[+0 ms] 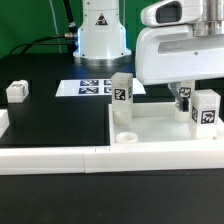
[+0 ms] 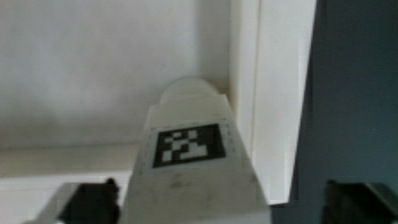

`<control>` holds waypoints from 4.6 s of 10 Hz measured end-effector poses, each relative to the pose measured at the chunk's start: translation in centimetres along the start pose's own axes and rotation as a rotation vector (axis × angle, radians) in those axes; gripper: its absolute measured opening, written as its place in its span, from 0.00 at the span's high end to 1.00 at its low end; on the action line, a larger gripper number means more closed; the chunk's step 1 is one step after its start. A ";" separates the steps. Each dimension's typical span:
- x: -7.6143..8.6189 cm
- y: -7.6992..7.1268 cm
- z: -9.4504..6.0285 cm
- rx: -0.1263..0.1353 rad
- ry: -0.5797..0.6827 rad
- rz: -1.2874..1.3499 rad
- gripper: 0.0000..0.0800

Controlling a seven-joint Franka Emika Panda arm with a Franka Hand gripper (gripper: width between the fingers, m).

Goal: Assemble square table

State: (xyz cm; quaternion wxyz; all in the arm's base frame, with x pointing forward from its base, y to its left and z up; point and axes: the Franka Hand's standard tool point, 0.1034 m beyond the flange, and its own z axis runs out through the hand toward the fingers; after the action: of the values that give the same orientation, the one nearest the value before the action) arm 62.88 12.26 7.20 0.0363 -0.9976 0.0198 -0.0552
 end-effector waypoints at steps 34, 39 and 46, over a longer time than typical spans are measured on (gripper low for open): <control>0.1 0.4 0.2 -0.018 -0.067 0.605 0.63; 0.2 0.5 0.3 -0.031 -0.112 1.400 0.63; 0.3 0.9 0.3 -0.024 -0.136 1.903 0.63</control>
Offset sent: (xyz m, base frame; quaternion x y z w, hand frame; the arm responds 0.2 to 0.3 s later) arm 0.0000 0.0000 0.0000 0.0000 0.0000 0.1938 0.9810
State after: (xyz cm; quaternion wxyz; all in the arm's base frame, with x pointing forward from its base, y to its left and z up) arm 63.13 11.39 6.87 0.0567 -0.5644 0.8217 0.0556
